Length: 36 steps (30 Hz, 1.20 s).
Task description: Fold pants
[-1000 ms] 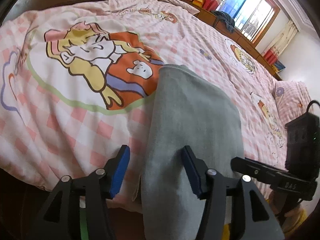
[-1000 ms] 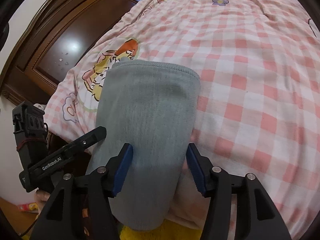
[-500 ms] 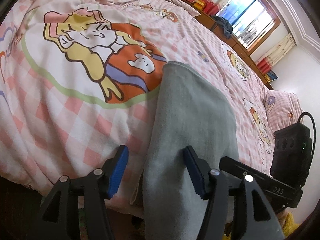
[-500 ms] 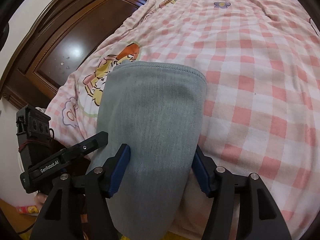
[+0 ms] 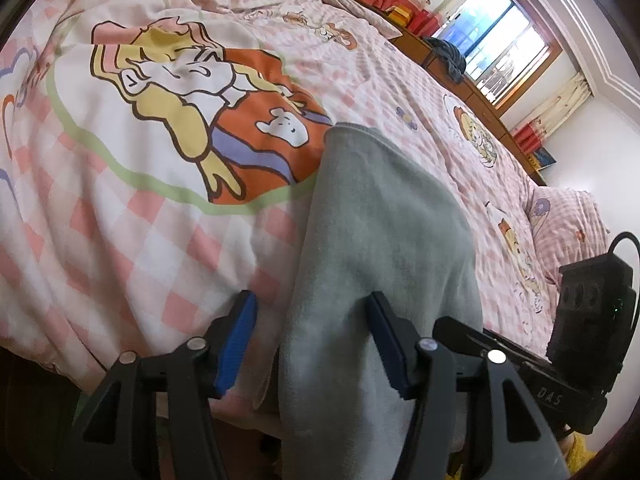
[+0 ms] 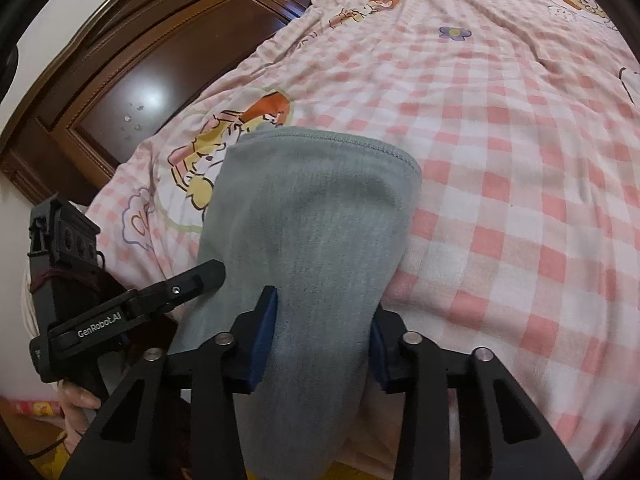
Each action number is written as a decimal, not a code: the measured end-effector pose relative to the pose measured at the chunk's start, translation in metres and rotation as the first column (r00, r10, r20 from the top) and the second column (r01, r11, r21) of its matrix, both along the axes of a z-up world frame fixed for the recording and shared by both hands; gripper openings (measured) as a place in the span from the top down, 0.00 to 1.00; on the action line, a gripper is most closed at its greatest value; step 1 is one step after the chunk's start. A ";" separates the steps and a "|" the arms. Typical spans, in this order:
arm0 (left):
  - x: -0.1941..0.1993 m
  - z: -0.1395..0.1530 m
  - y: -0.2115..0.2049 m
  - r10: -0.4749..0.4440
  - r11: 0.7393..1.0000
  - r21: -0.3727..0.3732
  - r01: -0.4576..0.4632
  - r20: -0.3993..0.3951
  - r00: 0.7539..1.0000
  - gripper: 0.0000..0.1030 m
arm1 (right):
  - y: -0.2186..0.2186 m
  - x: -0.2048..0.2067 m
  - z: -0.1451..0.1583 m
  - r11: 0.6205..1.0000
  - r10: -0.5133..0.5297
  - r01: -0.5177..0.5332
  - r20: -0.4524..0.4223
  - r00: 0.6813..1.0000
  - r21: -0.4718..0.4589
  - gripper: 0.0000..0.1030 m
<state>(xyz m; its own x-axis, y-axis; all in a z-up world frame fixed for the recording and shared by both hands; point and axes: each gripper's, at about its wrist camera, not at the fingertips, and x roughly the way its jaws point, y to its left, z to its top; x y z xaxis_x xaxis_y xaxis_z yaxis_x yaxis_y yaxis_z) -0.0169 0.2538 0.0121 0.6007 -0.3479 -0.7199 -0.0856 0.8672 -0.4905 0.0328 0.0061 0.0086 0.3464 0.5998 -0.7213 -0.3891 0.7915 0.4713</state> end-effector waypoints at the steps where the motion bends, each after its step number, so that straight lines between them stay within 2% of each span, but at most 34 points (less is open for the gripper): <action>1: -0.001 0.000 0.000 -0.003 1.000 -0.018 0.003 0.003 1.000 0.55 | 0.000 -0.001 0.002 1.000 0.000 0.000 0.003 1.000 0.001 0.64; 2: -0.001 0.001 0.000 -0.007 0.999 -0.036 0.007 0.005 1.000 0.61 | 0.000 -0.002 0.004 1.000 0.002 -0.002 0.010 1.000 0.001 0.65; 5: -0.002 0.003 -0.002 -0.006 1.000 -0.024 0.007 0.007 1.000 0.62 | 0.002 -0.007 0.012 1.000 0.011 -0.011 0.034 0.999 -0.010 0.67; 11: -0.005 0.010 -0.007 -0.010 1.000 -0.017 0.011 0.015 1.000 0.69 | -0.001 -0.011 0.029 1.000 0.013 -0.014 0.034 0.999 0.019 0.70; 16: -0.007 0.016 -0.016 -0.027 0.999 -0.045 0.028 0.014 1.000 0.71 | -0.020 -0.013 0.041 0.999 -0.012 0.011 0.025 1.000 0.047 0.70; 20: -0.003 0.019 -0.032 -0.062 0.996 -0.064 0.063 0.019 0.998 0.71 | -0.040 -0.009 0.037 0.998 -0.040 0.040 0.006 0.999 0.043 0.70; 22: 0.000 0.019 -0.041 -0.079 0.995 -0.053 0.079 0.014 0.997 0.71 | -0.048 -0.004 0.027 0.997 -0.056 0.058 -0.037 0.998 0.056 0.70; 25: 0.006 0.020 -0.050 -0.086 0.996 0.002 0.086 0.004 0.996 0.68 | -0.053 0.003 0.012 0.996 -0.071 0.074 -0.078 0.994 0.040 0.69; 27: 0.007 0.020 -0.053 -0.086 0.996 0.023 0.086 -0.002 0.996 0.61 | -0.055 0.004 0.007 0.996 -0.073 0.077 -0.092 0.993 0.044 0.68; 33: 0.012 0.013 -0.051 -0.077 0.997 0.010 0.077 -0.025 0.997 0.51 | -0.056 0.007 0.001 0.995 -0.078 0.084 -0.106 0.991 0.052 0.67; 36: 0.015 0.010 -0.052 -0.077 0.997 0.007 0.077 -0.032 0.997 0.50 | -0.057 0.007 -0.001 0.995 -0.081 0.087 -0.104 0.991 0.054 0.67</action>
